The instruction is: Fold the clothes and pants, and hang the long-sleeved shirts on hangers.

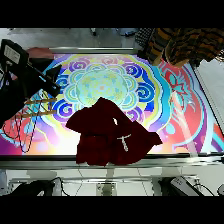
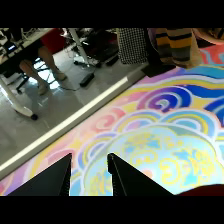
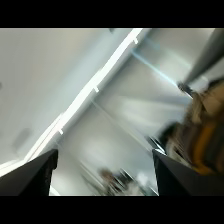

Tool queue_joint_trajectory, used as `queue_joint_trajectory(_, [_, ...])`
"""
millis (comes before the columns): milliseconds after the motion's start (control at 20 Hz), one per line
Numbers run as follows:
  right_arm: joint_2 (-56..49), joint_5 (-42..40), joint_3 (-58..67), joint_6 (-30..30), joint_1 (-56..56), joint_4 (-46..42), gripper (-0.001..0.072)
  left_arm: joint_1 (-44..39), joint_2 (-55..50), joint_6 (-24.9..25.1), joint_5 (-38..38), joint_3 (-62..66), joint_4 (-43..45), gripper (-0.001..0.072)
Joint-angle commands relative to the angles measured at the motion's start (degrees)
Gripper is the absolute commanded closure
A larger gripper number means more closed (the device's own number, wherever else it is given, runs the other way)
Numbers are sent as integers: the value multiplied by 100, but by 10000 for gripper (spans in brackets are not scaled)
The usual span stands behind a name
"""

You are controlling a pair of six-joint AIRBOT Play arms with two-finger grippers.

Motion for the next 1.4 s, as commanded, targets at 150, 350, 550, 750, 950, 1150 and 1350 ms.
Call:
queue_joint_trajectory(150, [-13, 3475, -1250, -2855, 2371, -2511, 34, 122, -232, 4, 1808, -219, 133, 411])
queue_joint_trajectory(350, [-46, 3023, -3486, -4205, 4723, -4164, 36, 111, -664, 2, 2295, -361, 127, 411])
queue_joint_trajectory(550, [-313, 2212, -5211, -5007, 5897, -5639, 35, 114, -813, -278, 2417, -361, -332, 414])
queue_joint_trajectory(750, [-970, 2485, -5952, -5641, 5993, -5523, 35, 107, -863, -278, 2669, -365, -579, 414])
queue_joint_trajectory(950, [-1362, 2898, -6225, -6175, 6153, -5254, 35, -278, -1357, -452, 3676, -374, -1305, 411])
queue_joint_trajectory(1150, [-1362, 2758, -6275, -6365, 6605, -5191, 40, -1349, -2151, -723, 3862, -374, -1340, 265])
queue_joint_trajectory(1350, [-1390, 2463, -6277, -6352, 6640, -5248, 65, -2057, -2809, -1180, 4019, -372, -1340, 110])
